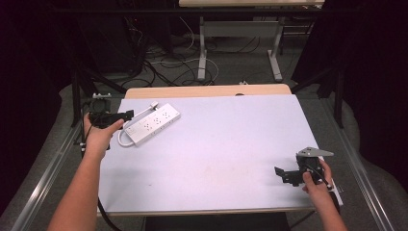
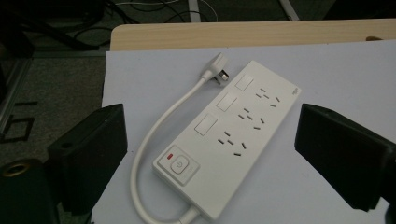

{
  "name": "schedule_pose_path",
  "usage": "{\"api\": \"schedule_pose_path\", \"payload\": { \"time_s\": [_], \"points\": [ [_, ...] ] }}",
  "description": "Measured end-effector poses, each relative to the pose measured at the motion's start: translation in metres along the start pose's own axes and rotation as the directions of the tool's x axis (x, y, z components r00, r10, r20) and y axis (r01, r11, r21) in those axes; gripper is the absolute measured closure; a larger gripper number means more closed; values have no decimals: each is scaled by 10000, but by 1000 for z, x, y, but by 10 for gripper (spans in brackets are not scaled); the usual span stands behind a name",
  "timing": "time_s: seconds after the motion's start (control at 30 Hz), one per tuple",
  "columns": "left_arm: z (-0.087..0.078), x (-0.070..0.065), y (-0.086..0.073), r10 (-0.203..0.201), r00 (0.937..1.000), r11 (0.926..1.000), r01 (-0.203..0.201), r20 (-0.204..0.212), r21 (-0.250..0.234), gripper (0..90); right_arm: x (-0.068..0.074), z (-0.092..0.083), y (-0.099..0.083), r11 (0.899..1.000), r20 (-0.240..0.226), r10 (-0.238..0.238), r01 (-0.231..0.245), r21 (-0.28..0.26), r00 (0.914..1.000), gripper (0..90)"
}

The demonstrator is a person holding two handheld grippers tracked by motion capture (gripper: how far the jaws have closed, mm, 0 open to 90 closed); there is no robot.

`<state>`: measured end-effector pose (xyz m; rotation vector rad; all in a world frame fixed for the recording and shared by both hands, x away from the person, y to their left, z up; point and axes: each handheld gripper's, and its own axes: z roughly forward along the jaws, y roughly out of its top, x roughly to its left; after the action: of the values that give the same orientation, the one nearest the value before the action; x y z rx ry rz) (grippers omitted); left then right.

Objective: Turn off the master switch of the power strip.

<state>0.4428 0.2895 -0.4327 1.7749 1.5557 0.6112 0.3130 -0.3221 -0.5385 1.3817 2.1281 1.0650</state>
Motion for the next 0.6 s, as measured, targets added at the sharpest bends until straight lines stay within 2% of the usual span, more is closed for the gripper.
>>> {"api": "schedule_pose_path", "payload": {
  "time_s": [0.2, 0.33, 0.4, 0.53, 0.6],
  "points": [
    [5, 3, 2, -32, 9997, 10000, 30, -261, -66, 181, 1, 3, -1, 9999, -14, -145, 145, 65, 9999, 0],
    [9, 5, 4, -94, 9990, 9997, 84, -431, -237, 272, 1, 2, -1, 9999, 11, -85, 85, 55, 10000, 0],
    [10, 6, 5, -111, 9985, 9998, 103, -528, -163, 322, 0, 2, -1, 9999, 17, -89, 89, 64, 10000, 0],
    [14, 9, 6, -152, 9980, 9996, 137, -617, -237, 401, 1, 3, -1, 9999, 54, -76, 75, 72, 10000, 0],
    [17, 10, 7, -156, 9989, 9992, 139, -445, -380, 424, 2, 4, -1, 9999, 40, -92, 91, 93, 9999, 0]
  ]
}}
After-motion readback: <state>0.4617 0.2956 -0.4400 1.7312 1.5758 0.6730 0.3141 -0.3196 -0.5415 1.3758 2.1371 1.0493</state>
